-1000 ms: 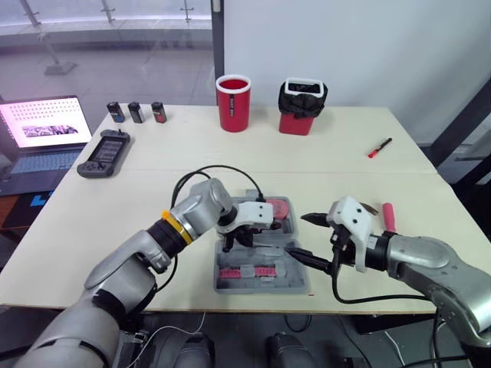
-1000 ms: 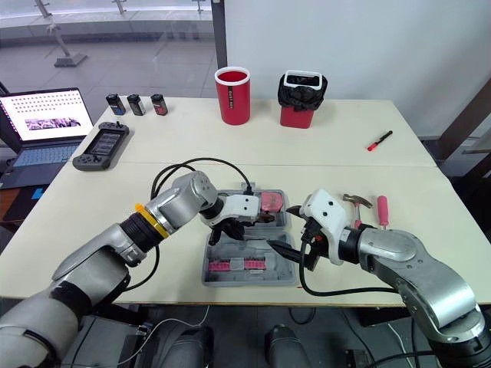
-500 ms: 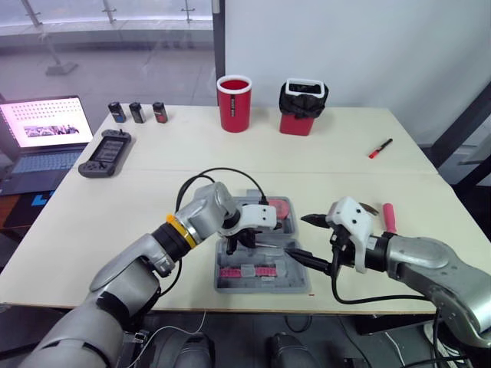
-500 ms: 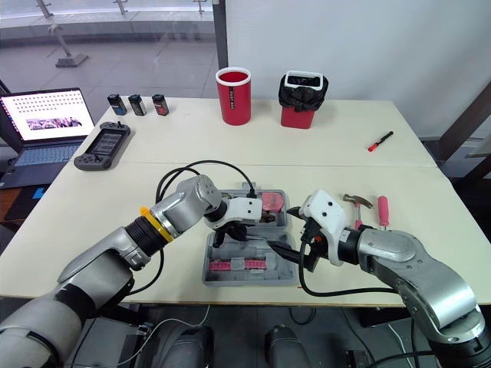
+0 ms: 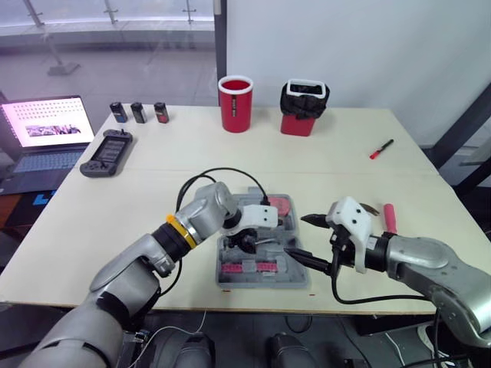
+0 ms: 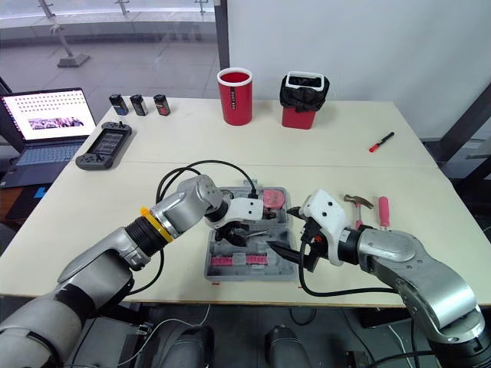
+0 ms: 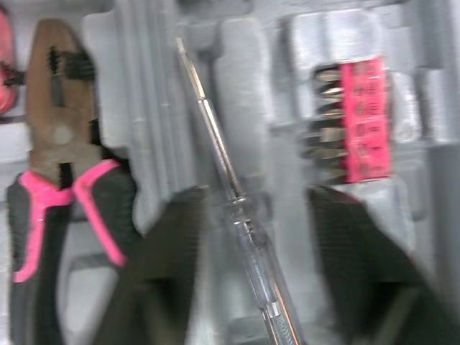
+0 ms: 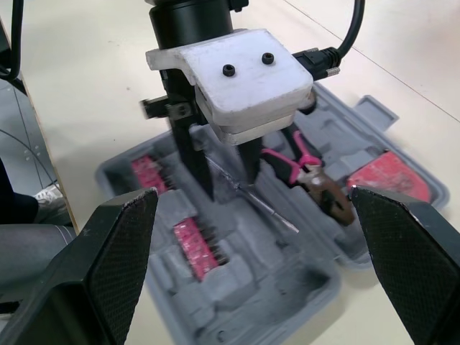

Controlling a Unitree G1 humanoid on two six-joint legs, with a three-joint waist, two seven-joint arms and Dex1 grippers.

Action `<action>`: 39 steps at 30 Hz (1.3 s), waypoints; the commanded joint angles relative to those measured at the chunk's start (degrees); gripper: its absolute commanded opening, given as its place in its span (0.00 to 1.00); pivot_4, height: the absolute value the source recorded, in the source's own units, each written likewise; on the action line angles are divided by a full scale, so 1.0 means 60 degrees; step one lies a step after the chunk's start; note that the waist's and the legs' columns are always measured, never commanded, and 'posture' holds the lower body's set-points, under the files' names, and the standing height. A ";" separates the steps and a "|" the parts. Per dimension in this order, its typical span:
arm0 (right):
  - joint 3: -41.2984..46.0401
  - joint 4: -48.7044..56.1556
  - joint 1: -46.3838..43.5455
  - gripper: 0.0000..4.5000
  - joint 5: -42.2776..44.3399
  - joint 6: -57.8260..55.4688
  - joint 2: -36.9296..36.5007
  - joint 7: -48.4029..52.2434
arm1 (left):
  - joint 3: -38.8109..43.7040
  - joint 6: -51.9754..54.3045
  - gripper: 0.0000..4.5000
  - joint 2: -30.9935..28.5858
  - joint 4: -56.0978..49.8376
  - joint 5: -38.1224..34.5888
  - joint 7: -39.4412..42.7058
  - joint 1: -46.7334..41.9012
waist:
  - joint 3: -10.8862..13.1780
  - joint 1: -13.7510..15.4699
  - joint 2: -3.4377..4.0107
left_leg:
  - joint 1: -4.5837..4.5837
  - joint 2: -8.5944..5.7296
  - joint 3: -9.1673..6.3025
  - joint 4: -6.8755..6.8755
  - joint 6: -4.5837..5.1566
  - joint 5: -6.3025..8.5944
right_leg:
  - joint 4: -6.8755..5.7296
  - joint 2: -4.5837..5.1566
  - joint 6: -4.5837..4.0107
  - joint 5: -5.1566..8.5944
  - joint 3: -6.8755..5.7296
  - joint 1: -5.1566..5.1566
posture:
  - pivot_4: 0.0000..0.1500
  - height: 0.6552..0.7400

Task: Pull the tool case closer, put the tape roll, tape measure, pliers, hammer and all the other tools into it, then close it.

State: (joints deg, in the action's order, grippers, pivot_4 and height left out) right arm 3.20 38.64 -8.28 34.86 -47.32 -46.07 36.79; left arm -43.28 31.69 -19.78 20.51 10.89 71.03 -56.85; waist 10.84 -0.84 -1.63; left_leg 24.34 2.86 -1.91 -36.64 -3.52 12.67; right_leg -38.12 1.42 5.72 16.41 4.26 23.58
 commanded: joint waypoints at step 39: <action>0.0485 0.0575 0.0226 1.00 0.0219 -0.0026 -0.0098 -0.0129 | 0.3111 -0.3348 0.01 -0.0200 0.0836 -0.1294 -0.1585 0.2666 | -0.0003 0.0009 0.0005 | 0.0003 0.0000 -0.0005 -0.0060 0.0013 0.0008 | -0.0005 -0.0001 0.0006 -0.0002 -0.0002 -0.0027 | 1.00 0.98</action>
State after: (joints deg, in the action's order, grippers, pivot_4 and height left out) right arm 3.84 39.63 -6.87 35.22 -47.66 -46.07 36.06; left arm -24.03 13.79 -21.62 25.30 2.21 61.93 -41.03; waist 10.82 -0.79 -1.60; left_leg 24.36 2.86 -1.94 -36.99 -3.44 12.72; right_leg -38.15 1.42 5.75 16.39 4.25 23.42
